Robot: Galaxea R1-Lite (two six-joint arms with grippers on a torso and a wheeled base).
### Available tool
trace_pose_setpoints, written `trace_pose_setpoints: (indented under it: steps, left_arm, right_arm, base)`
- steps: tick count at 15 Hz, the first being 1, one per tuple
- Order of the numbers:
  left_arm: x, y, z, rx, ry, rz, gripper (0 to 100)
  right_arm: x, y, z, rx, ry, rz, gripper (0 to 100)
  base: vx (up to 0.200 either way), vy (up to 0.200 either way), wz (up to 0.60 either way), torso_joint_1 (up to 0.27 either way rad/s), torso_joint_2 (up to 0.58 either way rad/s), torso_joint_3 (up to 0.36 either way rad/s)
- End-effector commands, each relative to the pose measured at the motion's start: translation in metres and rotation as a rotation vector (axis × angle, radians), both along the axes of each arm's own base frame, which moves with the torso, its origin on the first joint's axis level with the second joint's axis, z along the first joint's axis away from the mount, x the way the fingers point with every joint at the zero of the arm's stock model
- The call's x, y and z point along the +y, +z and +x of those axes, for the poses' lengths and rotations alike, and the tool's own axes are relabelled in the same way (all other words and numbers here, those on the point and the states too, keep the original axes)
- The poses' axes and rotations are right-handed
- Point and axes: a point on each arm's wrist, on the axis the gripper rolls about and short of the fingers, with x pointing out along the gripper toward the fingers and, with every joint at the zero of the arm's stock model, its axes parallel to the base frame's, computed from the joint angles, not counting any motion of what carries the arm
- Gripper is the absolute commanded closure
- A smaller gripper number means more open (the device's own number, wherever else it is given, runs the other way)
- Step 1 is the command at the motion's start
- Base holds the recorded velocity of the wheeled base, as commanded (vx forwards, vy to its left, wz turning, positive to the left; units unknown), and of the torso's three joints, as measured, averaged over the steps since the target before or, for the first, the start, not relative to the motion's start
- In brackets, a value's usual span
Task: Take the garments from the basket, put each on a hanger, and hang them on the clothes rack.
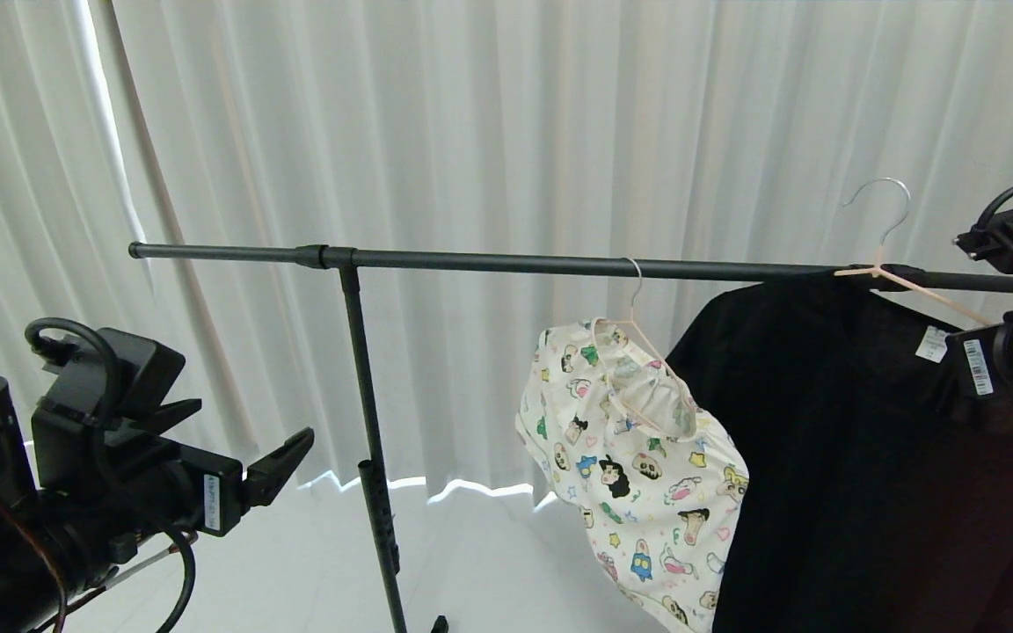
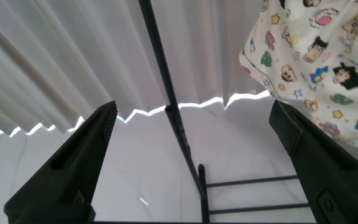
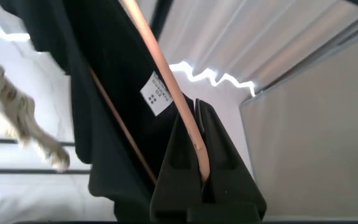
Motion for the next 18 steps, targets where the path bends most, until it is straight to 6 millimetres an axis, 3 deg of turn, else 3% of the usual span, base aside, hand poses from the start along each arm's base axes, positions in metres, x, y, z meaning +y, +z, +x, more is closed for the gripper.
trace_pose_setpoints:
  steps: [1, 4, 6, 13, 18]
  left_arm:
    - [-0.002, 0.0, 0.004, 0.006, -0.004, 0.004, 0]
    - [-0.002, 0.001, 0.006, 0.005, -0.004, 0.004, 0]
    - [-0.002, 0.0, 0.006, 0.006, -0.001, 0.004, 0]
    - [-0.001, 0.001, 0.007, 0.005, 0.004, 0.004, 0]
    - [-0.001, 0.005, 0.006, -0.014, 0.002, 0.004, 0]
  right_arm:
    - [0.002, -0.004, 0.006, 0.017, 0.003, -0.004, 100]
    - [0.004, -0.014, 0.014, 0.054, 0.003, -0.009, 100]
    - [0.009, -0.026, 0.03, 0.096, -0.01, 0.005, 100]
    - [0.023, -0.039, 0.044, 0.118, 0.021, 0.01, 100]
    - [0.032, -0.063, 0.069, 0.151, 0.021, 0.003, 100]
  base:
    - [0.0, 0.0, 0.0, 0.0, 0.0, 0.0]
    - [0.0, 0.0, 0.0, 0.0, 0.0, 0.0]
    - [0.0, 0.0, 0.0, 0.0, 0.0, 0.0]
    - [0.0, 0.0, 0.0, 0.0, 0.0, 0.0]
    - [0.0, 0.0, 0.0, 0.0, 0.0, 0.0]
